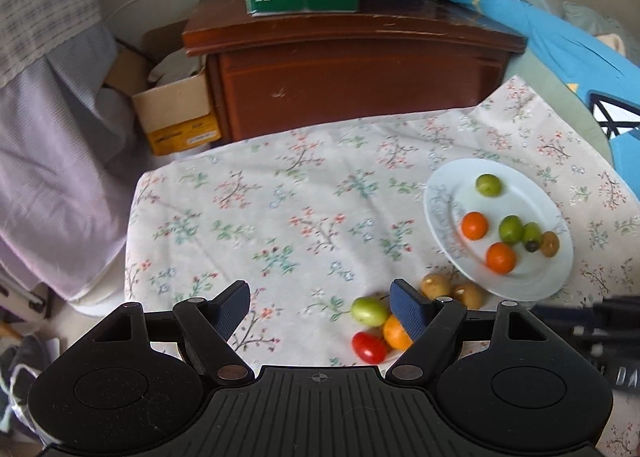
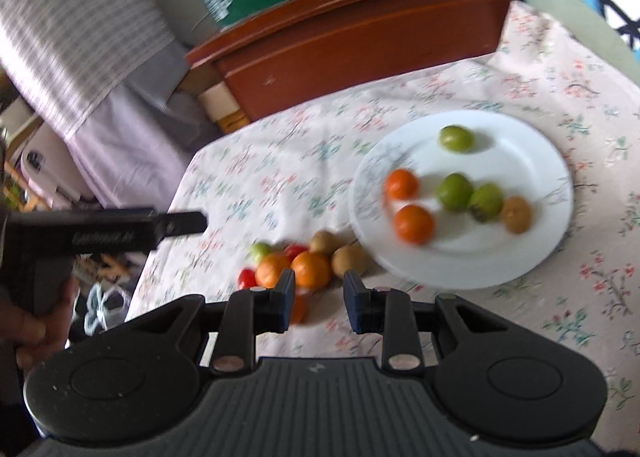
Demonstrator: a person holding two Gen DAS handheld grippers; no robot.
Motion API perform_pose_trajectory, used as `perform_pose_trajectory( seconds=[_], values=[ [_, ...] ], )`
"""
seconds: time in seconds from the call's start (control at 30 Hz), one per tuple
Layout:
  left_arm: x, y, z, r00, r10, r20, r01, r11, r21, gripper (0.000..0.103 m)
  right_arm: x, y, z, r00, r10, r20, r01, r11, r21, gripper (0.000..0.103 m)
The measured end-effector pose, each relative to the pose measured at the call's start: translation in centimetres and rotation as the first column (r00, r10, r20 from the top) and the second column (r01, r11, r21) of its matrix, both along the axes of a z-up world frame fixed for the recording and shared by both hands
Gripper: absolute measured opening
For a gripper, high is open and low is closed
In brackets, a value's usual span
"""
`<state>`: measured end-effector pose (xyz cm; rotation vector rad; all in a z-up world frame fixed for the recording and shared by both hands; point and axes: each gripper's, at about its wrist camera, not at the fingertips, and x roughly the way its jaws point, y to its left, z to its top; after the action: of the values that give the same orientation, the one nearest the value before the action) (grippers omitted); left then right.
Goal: Organize fruits
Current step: 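Move both grippers back from the plate toward the fruit pile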
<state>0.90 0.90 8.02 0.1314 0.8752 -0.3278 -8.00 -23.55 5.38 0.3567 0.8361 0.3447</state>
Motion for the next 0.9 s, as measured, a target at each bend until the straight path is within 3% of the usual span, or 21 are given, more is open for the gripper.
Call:
perform_pose_trajectory(
  seconds=[0.13,0.57,0.9],
  values=[
    [0.4,0.7,-0.6,0.999,0.027,-0.028,-0.027,1.0,0.0,0.078,-0.3,1.6,-0.3,0.999,0.054,0.002,-0.054,0.998,-0.022,0.028],
    [-1.0,1.3,-3.8,0.992,-0.12,-0.041,0.125,0.978,0.165,0.078,0.5,4.2,-2.2,0.994,0.108,-0.024,-0.109,0.993,-0.048,0.028],
    [-1.9,-0.4,-5.5,0.963,-0.265,-0.046,0.269,0.947,0.172,0.077,1.2,5.0,-3.3,0.993,0.111,-0.037,-0.113,0.992,-0.059,0.033]
  ],
)
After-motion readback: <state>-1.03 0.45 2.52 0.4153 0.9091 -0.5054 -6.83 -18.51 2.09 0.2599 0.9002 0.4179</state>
